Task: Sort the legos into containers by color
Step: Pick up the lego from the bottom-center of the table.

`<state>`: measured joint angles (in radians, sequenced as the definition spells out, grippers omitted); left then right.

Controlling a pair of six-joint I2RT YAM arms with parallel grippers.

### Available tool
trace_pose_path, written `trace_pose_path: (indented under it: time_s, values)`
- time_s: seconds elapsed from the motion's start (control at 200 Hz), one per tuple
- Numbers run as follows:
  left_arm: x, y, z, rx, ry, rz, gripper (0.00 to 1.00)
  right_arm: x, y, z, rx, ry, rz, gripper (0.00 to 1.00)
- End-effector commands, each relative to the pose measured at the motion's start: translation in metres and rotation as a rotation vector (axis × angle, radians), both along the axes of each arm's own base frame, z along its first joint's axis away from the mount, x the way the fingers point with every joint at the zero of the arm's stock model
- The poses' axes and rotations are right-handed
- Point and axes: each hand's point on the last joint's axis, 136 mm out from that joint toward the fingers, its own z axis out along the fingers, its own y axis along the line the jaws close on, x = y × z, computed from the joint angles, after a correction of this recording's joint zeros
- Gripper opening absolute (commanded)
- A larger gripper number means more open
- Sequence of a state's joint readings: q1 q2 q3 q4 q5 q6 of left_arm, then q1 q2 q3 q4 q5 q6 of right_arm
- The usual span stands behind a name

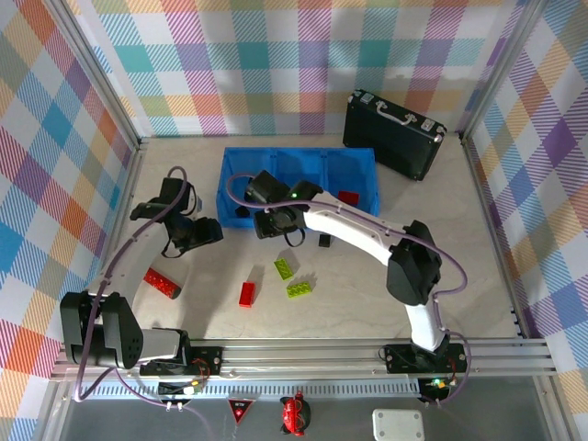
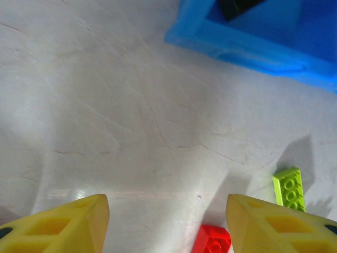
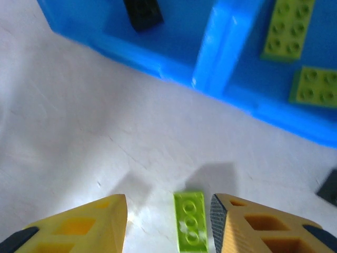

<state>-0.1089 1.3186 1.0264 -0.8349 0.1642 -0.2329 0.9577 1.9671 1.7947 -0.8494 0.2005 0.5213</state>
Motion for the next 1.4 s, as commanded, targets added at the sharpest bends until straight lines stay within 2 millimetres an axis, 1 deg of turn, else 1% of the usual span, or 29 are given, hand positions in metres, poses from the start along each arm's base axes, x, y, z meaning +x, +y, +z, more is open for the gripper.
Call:
trace_pose_path:
  time_s: [0.0,0.095,0.225,0.34,0.455,0.51,0.595,0.71,0.77,0.935,1.095,1.18,1.245,1.31,1.395]
  values:
    - [-0.004,-0.012,0.006,0.011,0.024,0.006,0.61,-0.017,-0.011,0.003,0.025,0.030,-0.009,0.47]
    - [-0.008,-0.024,0.002,0.027,0.038,-0.010,0.61,-0.030,-0.025,-0.010,0.004,0.071,-0.012,0.47]
    - [-0.014,-0.041,-0.010,0.055,0.067,-0.044,0.61,-0.045,-0.036,-0.026,-0.019,0.128,-0.006,0.46]
    - [-0.020,-0.049,-0.022,0.082,0.095,-0.065,0.61,-0.054,-0.041,-0.038,-0.035,0.167,-0.001,0.46]
    - [-0.023,-0.049,-0.032,0.100,0.114,-0.075,0.61,-0.060,-0.043,-0.050,-0.051,0.197,0.004,0.46]
    - [-0.023,-0.047,-0.034,0.117,0.118,-0.083,0.61,-0.062,-0.042,-0.055,-0.059,0.216,0.015,0.46]
    - [-0.020,-0.041,-0.032,0.167,0.108,-0.125,0.62,-0.065,-0.039,-0.062,-0.066,0.243,0.029,0.46]
    - [-0.014,-0.015,-0.027,0.309,0.096,-0.148,0.63,-0.069,-0.035,-0.069,-0.096,0.263,0.050,0.46]
    - [-0.009,-0.006,-0.025,0.322,0.098,-0.130,0.63,-0.070,-0.033,-0.073,-0.111,0.270,0.055,0.46]
    - [0.002,-0.006,-0.015,0.231,0.056,-0.100,0.63,-0.071,-0.028,-0.083,-0.145,0.284,0.067,0.46]
    - [0.011,0.010,-0.001,0.277,0.031,-0.113,0.63,-0.073,-0.027,-0.090,-0.182,0.285,0.070,0.47]
    - [0.017,0.015,0.005,0.299,-0.001,-0.122,0.63,-0.073,-0.025,-0.092,-0.190,0.285,0.072,0.47]
    - [0.021,0.015,0.004,0.278,-0.022,-0.114,0.63,-0.072,-0.025,-0.096,-0.197,0.287,0.067,0.47]
    - [0.022,0.010,0.001,0.220,-0.035,-0.113,0.63,-0.072,-0.024,-0.100,-0.208,0.289,0.068,0.48]
    - [0.022,0.013,0.009,0.218,-0.069,-0.100,0.64,-0.070,-0.025,-0.103,-0.229,0.286,0.059,0.47]
